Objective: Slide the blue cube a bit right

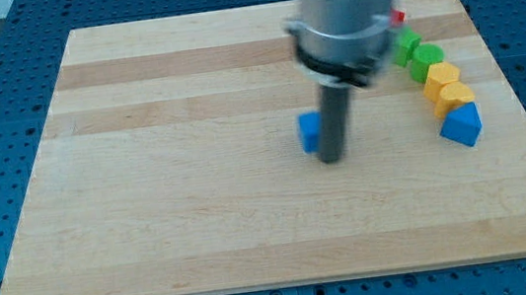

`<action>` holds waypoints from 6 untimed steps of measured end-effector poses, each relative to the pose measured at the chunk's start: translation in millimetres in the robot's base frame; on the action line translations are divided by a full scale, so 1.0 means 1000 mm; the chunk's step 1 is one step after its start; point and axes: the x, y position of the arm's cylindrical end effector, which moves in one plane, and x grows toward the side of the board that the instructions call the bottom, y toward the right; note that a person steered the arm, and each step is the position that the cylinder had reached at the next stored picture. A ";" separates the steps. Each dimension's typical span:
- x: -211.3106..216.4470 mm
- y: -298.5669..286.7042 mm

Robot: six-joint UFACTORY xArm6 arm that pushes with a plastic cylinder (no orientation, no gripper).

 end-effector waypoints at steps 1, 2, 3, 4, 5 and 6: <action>-0.062 -0.036; -0.042 -0.035; -0.011 -0.084; -0.068 -0.135; -0.119 -0.103; -0.121 -0.009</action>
